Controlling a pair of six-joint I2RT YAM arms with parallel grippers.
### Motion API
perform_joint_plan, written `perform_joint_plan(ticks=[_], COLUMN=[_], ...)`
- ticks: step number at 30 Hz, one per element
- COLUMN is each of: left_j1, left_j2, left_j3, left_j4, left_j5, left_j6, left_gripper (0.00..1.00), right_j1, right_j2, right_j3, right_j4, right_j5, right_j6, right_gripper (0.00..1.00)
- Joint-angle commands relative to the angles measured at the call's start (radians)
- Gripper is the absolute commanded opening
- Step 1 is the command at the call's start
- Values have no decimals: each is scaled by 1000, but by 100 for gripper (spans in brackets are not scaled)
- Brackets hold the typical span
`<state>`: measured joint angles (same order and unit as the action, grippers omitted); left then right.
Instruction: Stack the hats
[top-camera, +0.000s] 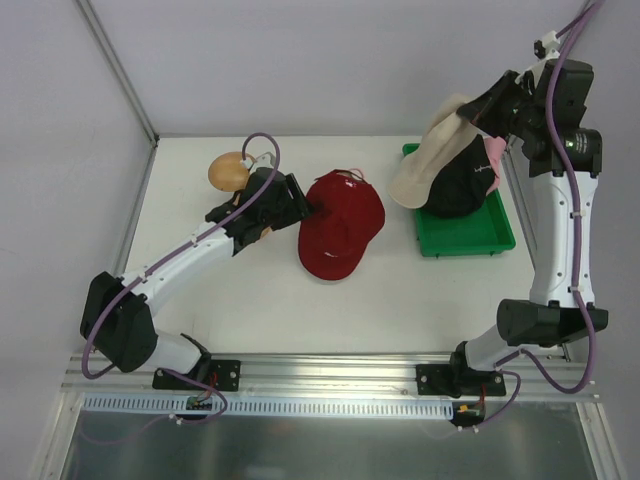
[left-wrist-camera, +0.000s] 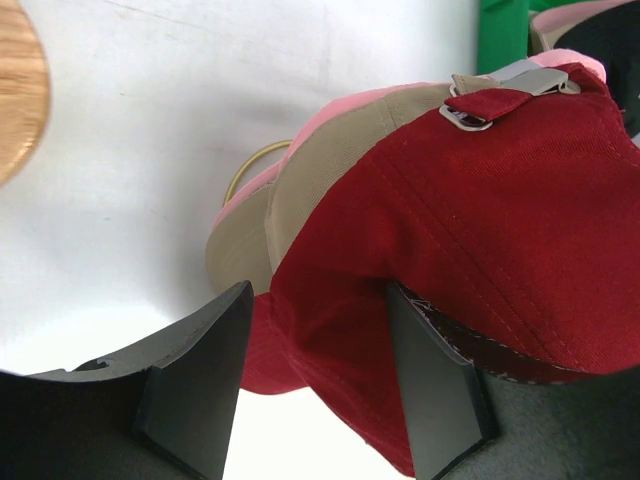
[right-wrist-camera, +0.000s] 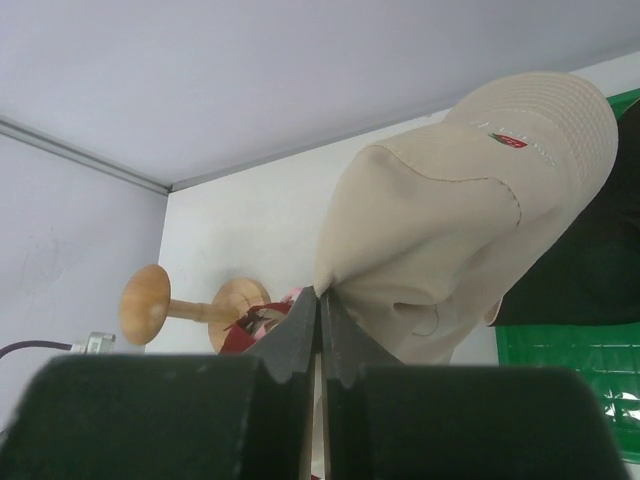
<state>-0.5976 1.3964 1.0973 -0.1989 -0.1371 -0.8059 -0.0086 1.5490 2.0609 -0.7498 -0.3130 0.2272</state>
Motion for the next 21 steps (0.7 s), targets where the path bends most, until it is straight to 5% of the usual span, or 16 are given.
perform_joint_plan(ticks=[1, 10, 21], left_j1=[-48, -82, -21], left_j2=[33, 27, -252], left_j3=[42, 52, 1], left_j4=[4, 7, -65], left_j5=[-5, -16, -36], left_j6=[-21, -20, 42], left_gripper=[56, 56, 73], right_j1=[7, 82, 266], right_j2=[-36, -35, 5], right_j3=[87, 134, 165], right_j4=[14, 88, 265], right_j5=[-41, -83, -81], right_j6=[-12, 14, 52], right_gripper=[1, 1, 1])
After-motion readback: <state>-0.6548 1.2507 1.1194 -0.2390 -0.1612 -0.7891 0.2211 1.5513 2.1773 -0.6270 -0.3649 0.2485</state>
